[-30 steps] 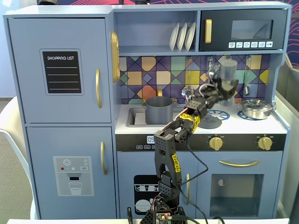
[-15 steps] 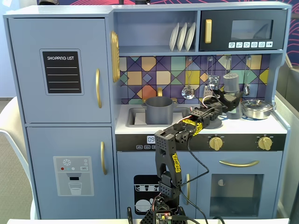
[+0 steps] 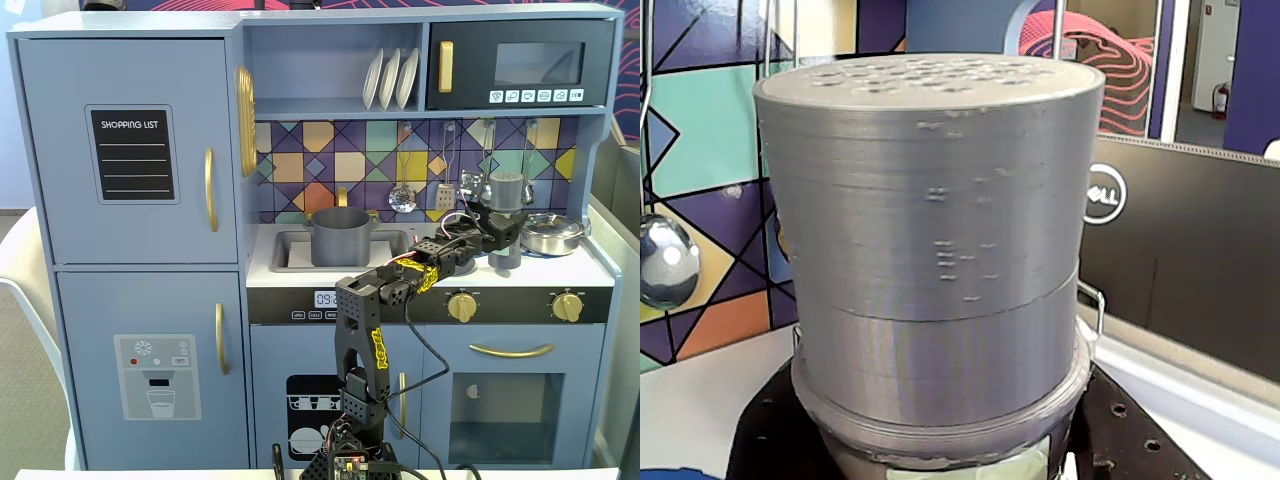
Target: Put salt in the gray recipient
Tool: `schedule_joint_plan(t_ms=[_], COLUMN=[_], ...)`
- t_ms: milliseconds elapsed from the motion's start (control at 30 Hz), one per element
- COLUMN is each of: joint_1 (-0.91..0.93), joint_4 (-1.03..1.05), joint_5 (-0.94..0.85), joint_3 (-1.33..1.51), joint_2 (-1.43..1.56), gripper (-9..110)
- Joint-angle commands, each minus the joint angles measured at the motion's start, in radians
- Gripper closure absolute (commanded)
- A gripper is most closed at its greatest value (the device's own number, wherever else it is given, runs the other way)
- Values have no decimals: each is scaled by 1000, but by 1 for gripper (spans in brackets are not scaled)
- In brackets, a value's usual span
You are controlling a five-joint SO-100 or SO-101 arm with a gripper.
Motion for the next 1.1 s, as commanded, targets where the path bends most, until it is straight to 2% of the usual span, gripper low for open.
schedule_joint_plan(t_ms=[0,333,467,533,600,733,767,833,933,967,1067], joint_1=[8,12,28,37,48,67,72,60,-29,-80,-290], joint_4=[-6,-41,-58,-63,-60,25,81,308,770,933,1269], joint_5=[14,-26,37,31,0,-49,-40,-29,-54,-54,-11], joint_3=[0,69,77,84,104,206,232,284,348,360,445], joint_2=[9,9,20,31,63,259,330,509,802,888,1108], gripper=[101,100,69,58,56,58,58,67,95,101,101])
